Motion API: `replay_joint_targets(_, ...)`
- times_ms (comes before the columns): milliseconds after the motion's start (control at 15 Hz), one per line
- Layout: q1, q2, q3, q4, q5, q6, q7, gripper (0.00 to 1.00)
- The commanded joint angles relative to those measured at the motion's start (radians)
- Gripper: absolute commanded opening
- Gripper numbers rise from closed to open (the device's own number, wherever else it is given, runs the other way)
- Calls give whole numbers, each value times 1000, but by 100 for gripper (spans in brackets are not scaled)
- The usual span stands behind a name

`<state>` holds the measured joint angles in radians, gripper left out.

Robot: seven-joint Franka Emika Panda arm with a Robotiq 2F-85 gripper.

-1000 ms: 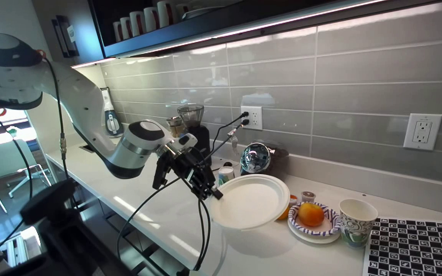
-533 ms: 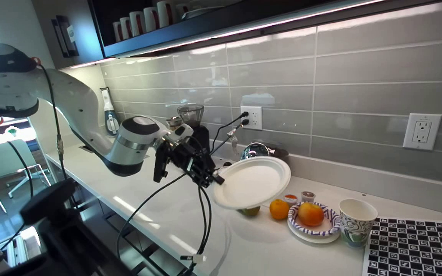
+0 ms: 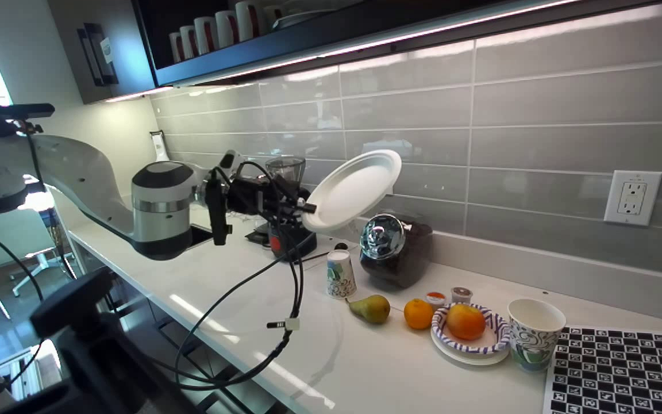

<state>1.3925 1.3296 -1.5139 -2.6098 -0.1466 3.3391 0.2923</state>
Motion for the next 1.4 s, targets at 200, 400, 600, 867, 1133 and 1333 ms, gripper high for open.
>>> replay_joint_targets(200, 40, -20, -11, -156, 249, 281, -175, 1)
replay_joint_targets(400, 11, -31, -22, -139, 300, 325, -220, 1)
replay_joint_targets(600, 21, -42, -52, -142, 320, 331, -256, 1)
replay_joint_targets(867, 42, -45, -101, -141, 319, 318, -289, 1)
replay_joint_targets(1133, 75, -71, -153, -139, 314, 294, -295, 1)
replay_joint_targets(1333, 106, -49, -196, -139, 320, 283, -308, 1)
